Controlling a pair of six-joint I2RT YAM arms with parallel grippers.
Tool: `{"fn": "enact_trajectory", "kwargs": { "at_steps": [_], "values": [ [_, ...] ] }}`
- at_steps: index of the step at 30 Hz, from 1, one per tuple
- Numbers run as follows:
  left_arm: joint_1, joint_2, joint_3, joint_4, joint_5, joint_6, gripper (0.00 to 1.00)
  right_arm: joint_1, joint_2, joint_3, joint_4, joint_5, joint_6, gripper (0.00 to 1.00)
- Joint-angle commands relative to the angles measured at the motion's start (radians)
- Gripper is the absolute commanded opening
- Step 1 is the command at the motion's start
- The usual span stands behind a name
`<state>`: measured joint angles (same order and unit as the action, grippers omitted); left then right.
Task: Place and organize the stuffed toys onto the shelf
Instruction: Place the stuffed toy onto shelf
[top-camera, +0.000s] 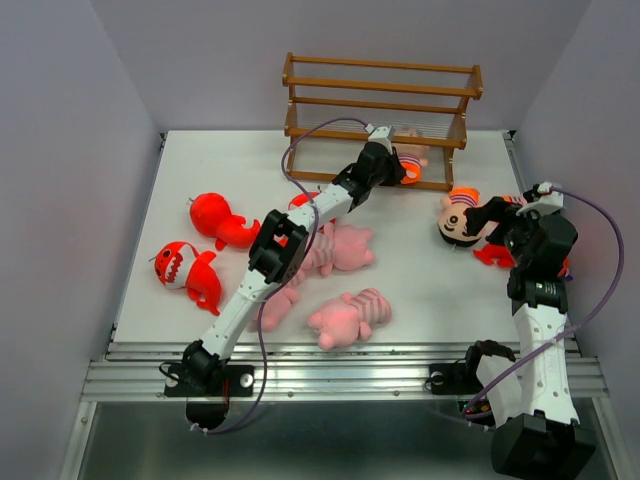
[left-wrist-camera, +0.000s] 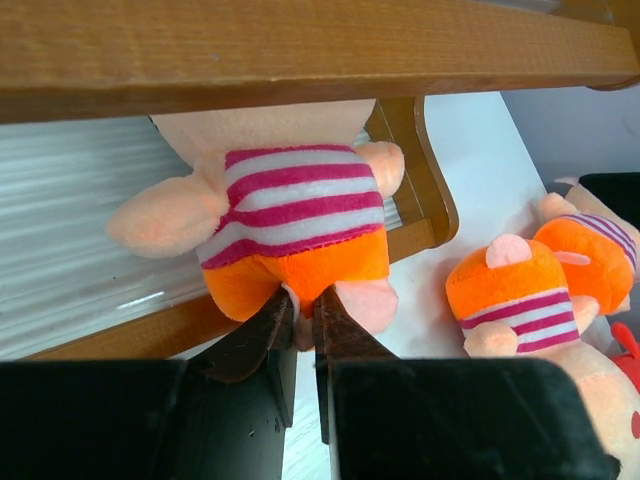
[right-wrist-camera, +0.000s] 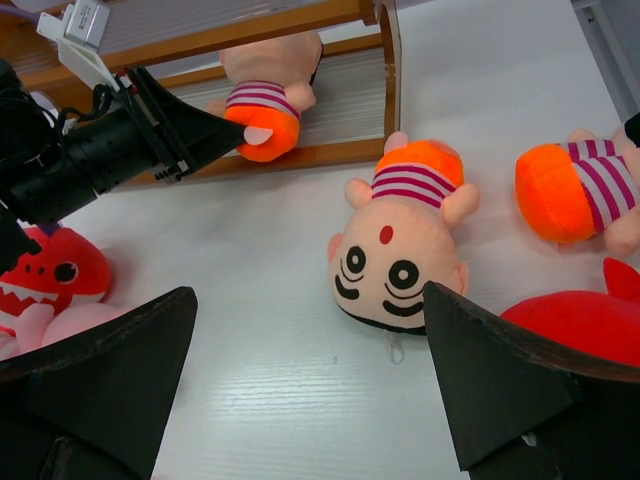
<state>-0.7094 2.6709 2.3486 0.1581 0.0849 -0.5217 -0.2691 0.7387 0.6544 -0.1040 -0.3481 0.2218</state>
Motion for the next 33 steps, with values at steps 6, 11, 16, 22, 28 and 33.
{"fn": "enact_trajectory", "kwargs": {
  "at_steps": [6,11,16,22,28,33],
  "values": [
    [0.001,-0.105,-0.011,0.011,0.007,0.011,0.45,-0.010,-0.021,-0.007,0.053,-0.003,0.004,1.00],
    [0.001,-0.112,-0.018,0.008,0.007,0.009,0.60,-0.010,-0.022,-0.009,0.053,-0.003,0.004,1.00],
    [0.001,-0.141,-0.046,0.018,-0.001,0.003,0.72,-0.010,-0.024,-0.007,0.053,0.000,0.002,1.00],
    [0.001,-0.198,-0.115,0.049,0.001,0.015,0.80,-0.019,-0.024,-0.010,0.053,0.000,0.001,1.00],
    [0.001,-0.259,-0.187,0.058,0.013,0.025,0.81,-0.019,-0.024,-0.012,0.055,0.001,-0.004,1.00],
    [-0.004,-0.362,-0.334,0.073,0.030,0.061,0.80,-0.019,-0.032,-0.012,0.058,-0.028,-0.035,1.00]
  ]
}}
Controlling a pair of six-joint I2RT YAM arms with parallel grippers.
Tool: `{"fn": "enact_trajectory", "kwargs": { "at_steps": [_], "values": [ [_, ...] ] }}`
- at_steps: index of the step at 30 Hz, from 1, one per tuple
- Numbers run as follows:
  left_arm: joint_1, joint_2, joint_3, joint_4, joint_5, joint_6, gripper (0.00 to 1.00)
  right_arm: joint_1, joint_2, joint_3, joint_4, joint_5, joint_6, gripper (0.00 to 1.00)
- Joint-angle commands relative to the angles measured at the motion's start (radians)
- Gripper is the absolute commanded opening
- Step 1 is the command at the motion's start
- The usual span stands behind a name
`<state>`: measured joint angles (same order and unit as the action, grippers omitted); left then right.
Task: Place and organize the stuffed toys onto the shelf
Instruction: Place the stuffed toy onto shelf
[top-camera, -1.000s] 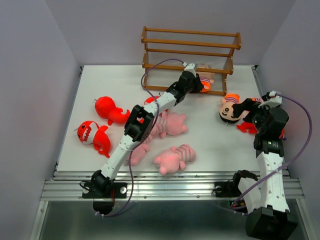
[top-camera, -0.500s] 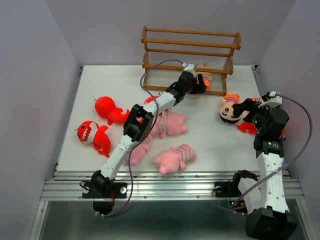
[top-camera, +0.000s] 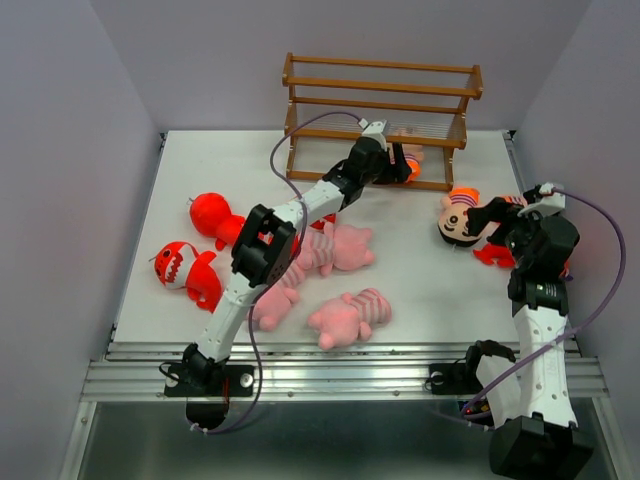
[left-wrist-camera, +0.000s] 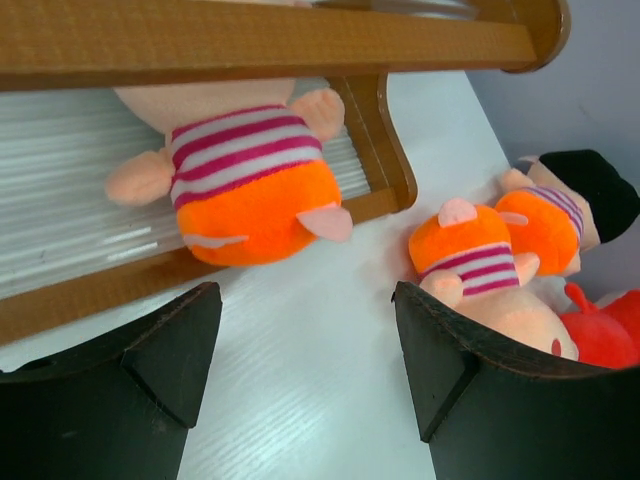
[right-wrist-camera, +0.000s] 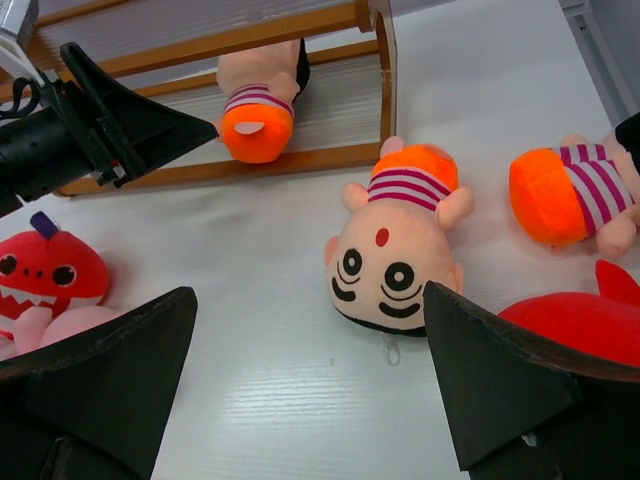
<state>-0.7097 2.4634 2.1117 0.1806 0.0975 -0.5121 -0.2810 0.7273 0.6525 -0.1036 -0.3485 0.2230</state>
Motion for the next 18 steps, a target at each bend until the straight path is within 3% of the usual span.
{"fn": "enact_trajectory", "kwargs": {
  "at_steps": [1,5,12,15,18],
  "values": [
    [-0.004,-0.174,-0.125,0.053,0.018,0.064,0.80,-0.007,-0.023,-0.010,0.056,-0.039,-0.036,1.00],
    [-0.010,-0.302,-0.297,0.063,0.010,0.125,0.81,-0.007,-0.045,-0.020,0.056,-0.144,-0.103,1.00],
    [-0.022,-0.701,-0.655,0.062,-0.067,0.248,0.80,-0.007,-0.034,-0.036,-0.046,-0.626,-0.335,1.00],
    [-0.022,-0.852,-0.746,0.034,-0.088,0.270,0.80,-0.007,0.024,-0.022,-0.100,-0.644,-0.416,1.00],
    [-0.022,-1.112,-0.873,-0.013,-0.148,0.290,0.81,-0.007,0.145,0.082,-0.319,-0.598,-0.592,1.00]
  ]
}}
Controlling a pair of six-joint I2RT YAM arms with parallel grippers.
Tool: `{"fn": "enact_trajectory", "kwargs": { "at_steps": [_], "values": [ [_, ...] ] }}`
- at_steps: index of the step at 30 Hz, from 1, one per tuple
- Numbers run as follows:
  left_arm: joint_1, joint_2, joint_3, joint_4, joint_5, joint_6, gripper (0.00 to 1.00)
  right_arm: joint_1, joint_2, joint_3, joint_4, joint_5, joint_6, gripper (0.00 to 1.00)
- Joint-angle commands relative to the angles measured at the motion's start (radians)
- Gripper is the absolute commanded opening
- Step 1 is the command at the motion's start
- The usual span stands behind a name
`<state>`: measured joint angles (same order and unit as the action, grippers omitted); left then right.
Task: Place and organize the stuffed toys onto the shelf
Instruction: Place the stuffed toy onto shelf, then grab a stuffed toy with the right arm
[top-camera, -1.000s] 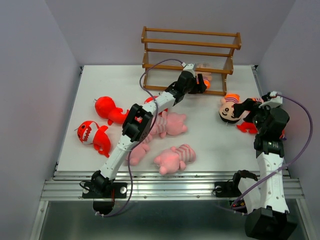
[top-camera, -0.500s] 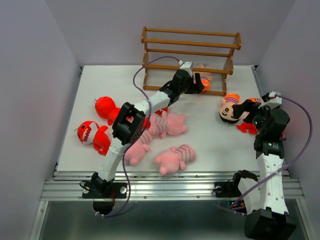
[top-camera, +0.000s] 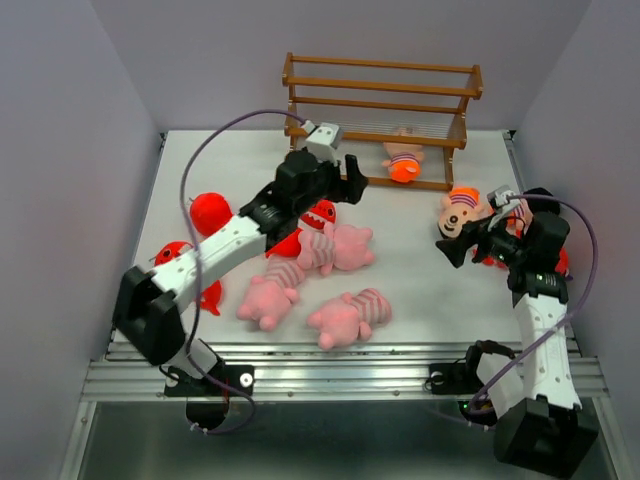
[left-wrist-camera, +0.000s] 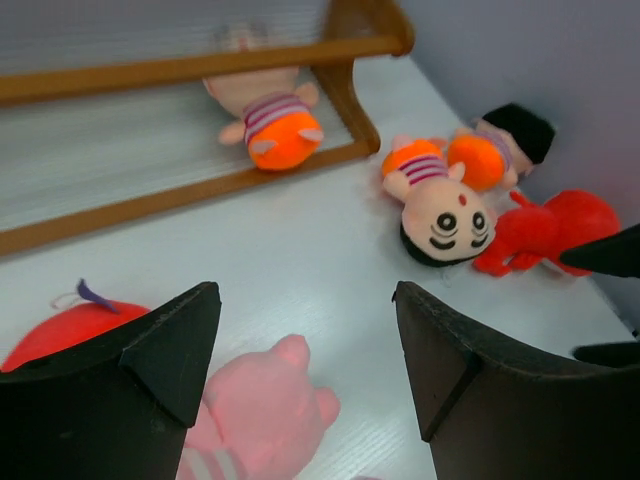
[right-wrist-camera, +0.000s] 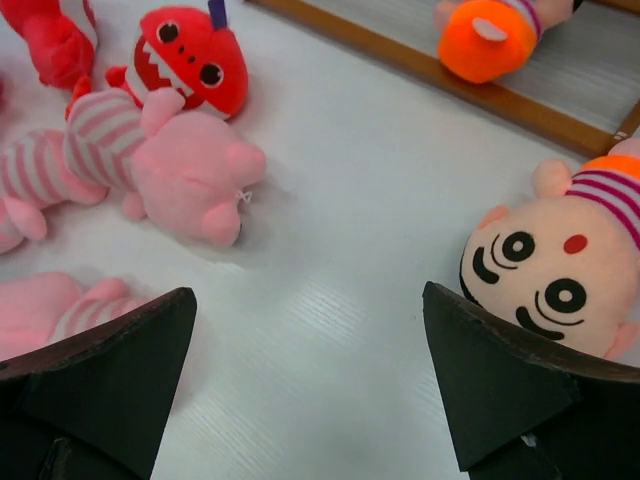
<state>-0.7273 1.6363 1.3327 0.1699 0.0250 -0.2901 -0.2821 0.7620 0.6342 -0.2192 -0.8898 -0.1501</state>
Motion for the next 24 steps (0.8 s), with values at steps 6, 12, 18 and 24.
{"fn": "enact_trajectory", "kwargs": {
  "at_steps": [6,12,18,24],
  "values": [
    [-0.003,-0.646,-0.423,-0.018,-0.123,0.083,0.90,-0.006,0.307,0.347,-0.454,0.224,-0.295,1.00],
    [0.002,-0.878,-0.635,-0.017,-0.157,0.086,0.99,-0.006,0.428,0.378,-0.324,0.420,-0.097,1.00],
    [0.000,-0.992,-0.638,-0.039,-0.183,0.129,0.99,0.003,0.626,0.438,-0.281,0.515,0.000,1.00],
    [0.000,-1.020,-0.648,-0.076,-0.180,0.124,0.99,0.003,0.706,0.453,-0.200,0.532,0.043,1.00]
  ]
}}
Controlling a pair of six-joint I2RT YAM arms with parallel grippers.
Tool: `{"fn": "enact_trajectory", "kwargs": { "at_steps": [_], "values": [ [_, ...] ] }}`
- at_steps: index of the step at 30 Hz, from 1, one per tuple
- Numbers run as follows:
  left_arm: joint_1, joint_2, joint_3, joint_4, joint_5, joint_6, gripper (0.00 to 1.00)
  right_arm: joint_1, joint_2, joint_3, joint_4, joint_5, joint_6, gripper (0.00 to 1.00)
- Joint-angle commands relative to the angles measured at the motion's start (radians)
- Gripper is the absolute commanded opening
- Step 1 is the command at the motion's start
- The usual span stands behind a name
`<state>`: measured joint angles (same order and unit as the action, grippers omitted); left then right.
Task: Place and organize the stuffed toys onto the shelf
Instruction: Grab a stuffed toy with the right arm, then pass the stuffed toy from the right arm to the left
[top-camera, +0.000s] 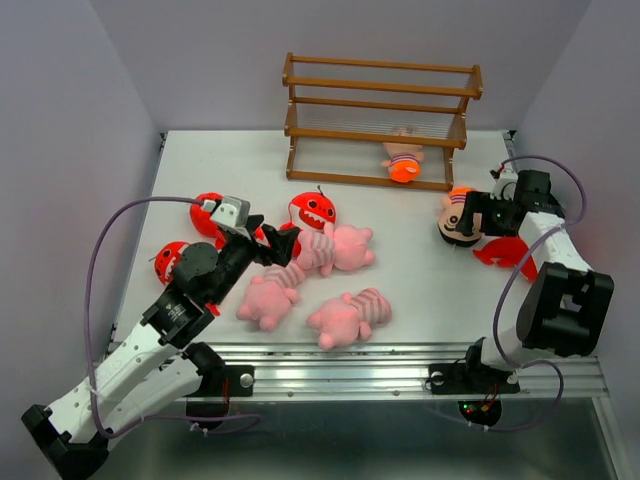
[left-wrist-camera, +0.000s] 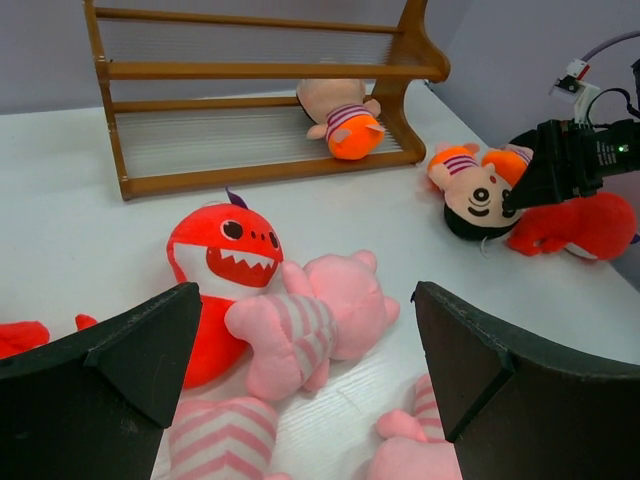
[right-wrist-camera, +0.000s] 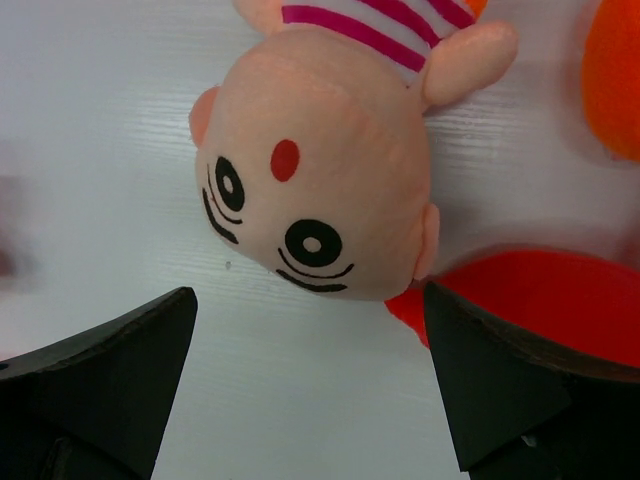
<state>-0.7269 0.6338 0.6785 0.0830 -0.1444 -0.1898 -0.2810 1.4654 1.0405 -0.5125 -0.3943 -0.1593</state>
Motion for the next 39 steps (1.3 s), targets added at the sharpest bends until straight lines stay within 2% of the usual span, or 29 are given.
{"fn": "enact_trajectory", "kwargs": {
  "at_steps": [1,3,6,7,9,10,13,16,19,21,22,23,25,26,27,31,35,39],
  "values": [
    [0.000,-0.025,0.004,0.017,-0.009,0.024,0.99,0.002,0.024,0.046,0.117,0.035,0.058,1.00],
    [0.000,-0.028,-0.002,0.021,-0.011,0.023,0.99,0.002,0.052,0.039,0.137,0.038,0.067,0.97],
    [0.000,-0.025,-0.002,0.021,-0.014,0.020,0.99,0.011,0.120,0.038,0.155,0.020,0.046,0.88],
    [0.000,-0.020,-0.002,0.021,-0.011,0.020,0.99,0.011,0.137,0.038,0.154,0.011,0.037,0.78],
    [0.000,-0.011,-0.005,0.023,-0.007,0.013,0.99,0.011,0.174,0.032,0.154,-0.017,0.007,0.66],
    [0.000,0.000,-0.005,0.023,-0.003,0.010,0.99,0.011,0.182,0.029,0.154,-0.024,-0.002,0.52],
    [0.000,0.023,0.000,0.024,0.022,0.007,0.99,0.011,0.178,0.007,0.146,-0.064,-0.060,0.28],
    [0.000,0.041,0.001,0.031,0.061,0.007,0.99,0.011,0.145,0.010,0.065,-0.141,-0.231,0.17],
    [0.001,0.058,-0.002,0.046,0.121,0.007,0.99,0.011,0.119,0.062,-0.184,-0.233,-0.455,0.12],
    [0.001,0.072,-0.002,0.054,0.164,0.009,0.99,0.011,0.095,0.105,-0.282,-0.268,-0.627,0.10],
    [0.001,0.078,-0.002,0.063,0.219,0.013,0.99,0.011,0.067,0.121,-0.391,-0.287,-0.702,0.09],
    [0.001,0.081,-0.002,0.070,0.247,0.016,0.99,0.011,0.053,0.150,-0.452,-0.293,-0.867,0.09],
    [0.001,0.093,-0.008,0.108,0.368,0.026,0.99,0.011,0.023,0.176,-0.629,-0.293,-1.029,0.09],
    [0.001,0.096,-0.020,0.132,0.412,0.030,0.99,0.011,-0.011,0.188,-0.677,-0.278,-1.174,0.09],
    [0.001,0.102,-0.029,0.155,0.512,0.033,0.99,0.022,-0.025,0.206,-0.723,-0.264,-1.230,0.09],
    [0.001,0.119,-0.108,0.373,0.727,0.018,0.99,0.109,-0.106,0.202,-0.848,-0.181,-1.365,0.09],
    [0.000,0.138,-0.114,0.397,0.729,0.042,0.99,0.255,-0.246,0.104,-0.838,-0.101,-1.375,0.09],
    [-0.002,0.208,-0.088,0.383,0.746,0.087,0.99,0.353,-0.381,0.027,-0.821,-0.113,-1.379,0.09]
  ]
}}
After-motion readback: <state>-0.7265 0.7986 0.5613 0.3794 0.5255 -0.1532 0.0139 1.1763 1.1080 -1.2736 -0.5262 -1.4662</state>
